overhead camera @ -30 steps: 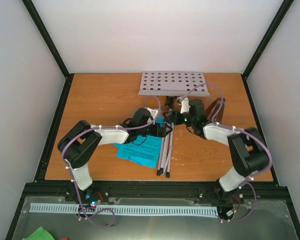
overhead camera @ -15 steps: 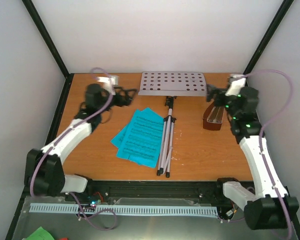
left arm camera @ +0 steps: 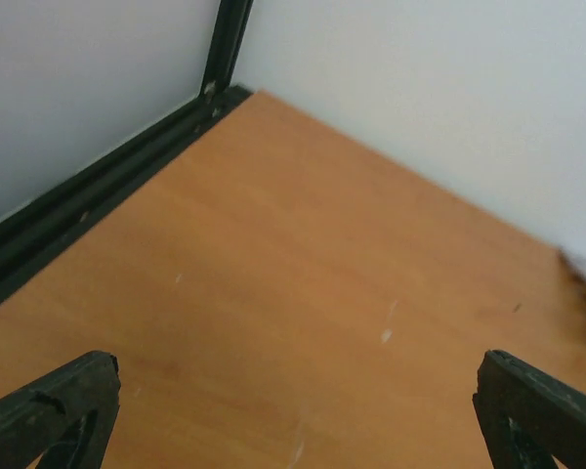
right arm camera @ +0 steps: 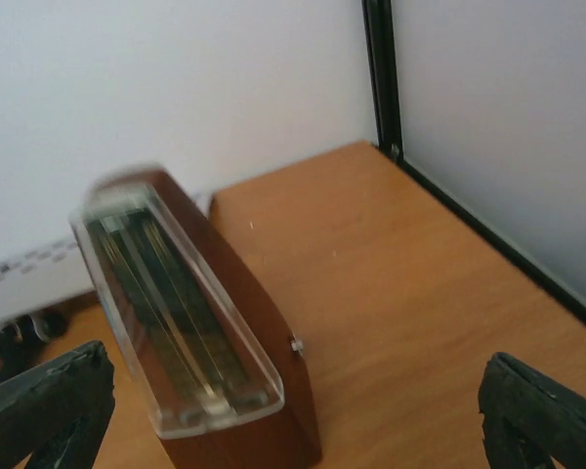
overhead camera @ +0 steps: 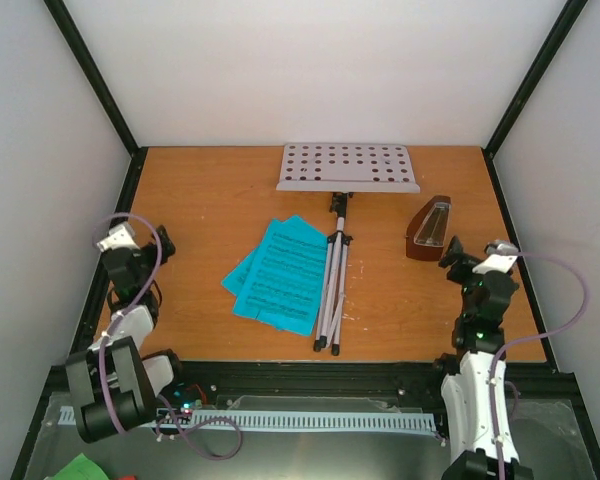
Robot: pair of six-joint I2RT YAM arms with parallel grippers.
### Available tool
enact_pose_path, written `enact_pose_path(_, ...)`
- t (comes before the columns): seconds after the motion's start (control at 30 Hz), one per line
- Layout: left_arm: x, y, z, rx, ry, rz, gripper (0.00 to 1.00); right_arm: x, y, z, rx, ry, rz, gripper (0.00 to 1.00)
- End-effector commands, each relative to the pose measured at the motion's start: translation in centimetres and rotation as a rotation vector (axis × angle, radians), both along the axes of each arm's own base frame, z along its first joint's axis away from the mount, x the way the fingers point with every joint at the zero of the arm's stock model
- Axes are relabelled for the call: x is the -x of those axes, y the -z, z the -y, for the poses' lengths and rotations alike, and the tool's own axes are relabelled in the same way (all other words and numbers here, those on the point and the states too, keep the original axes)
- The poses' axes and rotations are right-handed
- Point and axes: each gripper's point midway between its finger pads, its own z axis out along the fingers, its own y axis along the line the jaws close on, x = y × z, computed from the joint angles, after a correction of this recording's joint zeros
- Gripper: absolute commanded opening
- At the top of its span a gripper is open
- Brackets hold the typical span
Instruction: Pack up the instrument practice props
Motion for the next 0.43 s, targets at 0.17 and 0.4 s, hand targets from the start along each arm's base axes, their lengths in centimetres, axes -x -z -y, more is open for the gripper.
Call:
enact_pose_path(0.17, -1.5, -2.0, 0.2, -0.265, 0.043, 0.184, 0.99, -0.7, 1.1, 0.3, 0.151, -0.001, 0.182, 1.0)
enact_pose_path(0.4, -1.7, -1.7, 0.5, -0.276, 0.061, 0.191, 1.0, -2.4, 4.2, -0.4, 0.141, -0.069, 0.106, 1.0)
